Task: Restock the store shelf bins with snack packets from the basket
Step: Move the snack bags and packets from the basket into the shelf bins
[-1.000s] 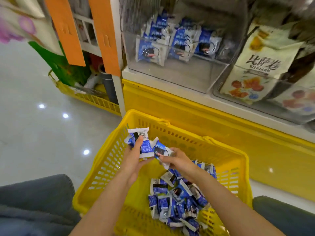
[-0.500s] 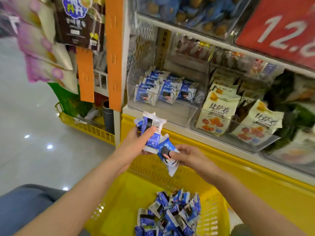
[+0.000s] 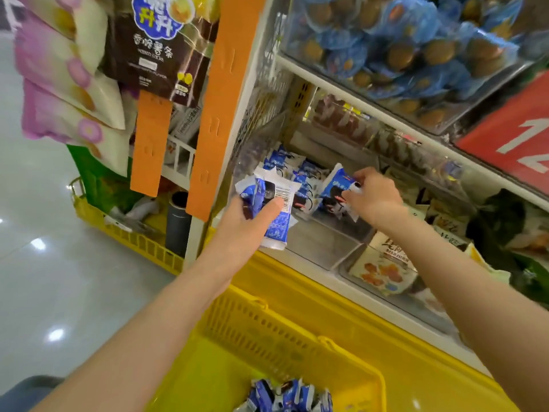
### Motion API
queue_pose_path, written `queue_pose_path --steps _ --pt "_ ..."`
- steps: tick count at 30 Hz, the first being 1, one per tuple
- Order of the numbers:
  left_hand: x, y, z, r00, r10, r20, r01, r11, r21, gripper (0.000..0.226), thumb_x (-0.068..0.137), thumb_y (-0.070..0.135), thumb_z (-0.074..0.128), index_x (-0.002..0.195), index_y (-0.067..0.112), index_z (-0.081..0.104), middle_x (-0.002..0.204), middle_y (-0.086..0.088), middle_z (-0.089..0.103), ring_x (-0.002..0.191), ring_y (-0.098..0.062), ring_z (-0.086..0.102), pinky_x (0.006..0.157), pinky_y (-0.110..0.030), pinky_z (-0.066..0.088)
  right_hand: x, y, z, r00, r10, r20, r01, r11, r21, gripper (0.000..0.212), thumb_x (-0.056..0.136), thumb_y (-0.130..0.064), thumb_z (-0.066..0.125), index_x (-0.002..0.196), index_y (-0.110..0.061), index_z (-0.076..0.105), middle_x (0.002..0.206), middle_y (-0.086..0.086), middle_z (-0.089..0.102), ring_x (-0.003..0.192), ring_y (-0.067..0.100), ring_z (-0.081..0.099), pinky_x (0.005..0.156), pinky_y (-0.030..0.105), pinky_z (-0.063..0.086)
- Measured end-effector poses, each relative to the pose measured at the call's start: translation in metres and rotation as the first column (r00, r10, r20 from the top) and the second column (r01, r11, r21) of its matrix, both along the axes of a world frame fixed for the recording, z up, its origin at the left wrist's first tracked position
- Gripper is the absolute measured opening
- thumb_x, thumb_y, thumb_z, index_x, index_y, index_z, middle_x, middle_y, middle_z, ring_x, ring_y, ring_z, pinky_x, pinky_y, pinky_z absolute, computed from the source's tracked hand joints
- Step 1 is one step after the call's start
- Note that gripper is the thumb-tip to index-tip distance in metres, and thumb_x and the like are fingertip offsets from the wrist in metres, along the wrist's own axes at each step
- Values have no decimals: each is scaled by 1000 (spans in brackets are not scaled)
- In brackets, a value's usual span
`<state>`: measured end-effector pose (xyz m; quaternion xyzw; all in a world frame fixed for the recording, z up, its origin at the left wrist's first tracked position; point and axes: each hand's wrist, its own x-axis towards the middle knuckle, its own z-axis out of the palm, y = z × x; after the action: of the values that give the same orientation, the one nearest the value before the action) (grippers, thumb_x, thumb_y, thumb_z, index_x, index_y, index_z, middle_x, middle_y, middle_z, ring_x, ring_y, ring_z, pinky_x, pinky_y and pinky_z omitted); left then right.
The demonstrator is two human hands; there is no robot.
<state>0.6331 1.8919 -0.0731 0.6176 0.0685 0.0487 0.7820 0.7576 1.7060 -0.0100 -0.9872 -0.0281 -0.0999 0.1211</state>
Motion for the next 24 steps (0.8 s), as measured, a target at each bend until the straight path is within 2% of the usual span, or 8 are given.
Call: queue_pose_path --steps 3,6,10,14,16,18,21,24 --pt "13 9 -2 999 11 38 -11 1000 -15 55 83 49 57 134 35 40 118 19 57 93 11 52 68 -14 40 32 8 -8 996 -34 -78 12 966 -258 35 90 -17 56 120 0 49 120 23 56 108 38 56 79 34 43" --pt "22 20 -9 999 14 47 -14 1000 0 55 80 51 58 132 39 41 111 23 58 84 13 57 57 -8 44 51 13 -17 985 -101 -141 36 914 -404 36 90 -19 60 118 2 52 123 22 55 112 36 55 85 36 45" --pt "33 33 -22 999 -12 37 13 999 -30 46 76 47 61 119 38 45 113 16 60 101 -3 61 84 -32 53 64 17 -29 969 -124 -216 11 888 -461 38 89 -22 62 121 -4 53 122 16 58 110 32 56 84 35 46" --pt "41 40 -24 999 -4 50 6 999 -39 34 79 47 59 110 43 45 109 19 60 93 4 59 65 -13 47 72 18 -40 972 -96 -214 -38 836 -548 35 91 -19 57 125 -11 52 129 15 54 117 31 52 94 38 45" --pt "44 41 -23 998 -16 63 21 997 -76 26 82 43 60 104 47 47 104 24 60 91 6 61 67 -13 51 75 18 -44 977 -93 -193 -41 802 -595 33 91 -19 56 124 -12 52 127 15 54 117 31 52 93 38 44" --pt "46 42 -23 996 -34 80 43 992 -117 29 83 39 60 107 47 46 105 23 61 95 2 63 77 -23 55 77 17 -46 980 -83 -181 -40 809 -587 33 90 -19 58 122 -12 54 126 15 55 116 31 52 92 37 44" --pt "46 43 -22 996 -63 67 73 986 -152 35 82 39 61 113 44 45 106 19 63 94 -1 64 80 -26 56 76 17 -43 981 -81 -179 -24 853 -521 36 89 -17 60 124 -11 53 128 14 54 117 30 51 93 37 44" --pt "43 42 -19 992 -122 8 121 971 -205 33 78 41 62 109 38 50 100 16 65 88 -1 65 75 -23 54 63 27 -37 994 -17 -112 -16 958 -285 43 90 -18 61 129 -9 48 128 14 53 117 30 51 94 39 44"
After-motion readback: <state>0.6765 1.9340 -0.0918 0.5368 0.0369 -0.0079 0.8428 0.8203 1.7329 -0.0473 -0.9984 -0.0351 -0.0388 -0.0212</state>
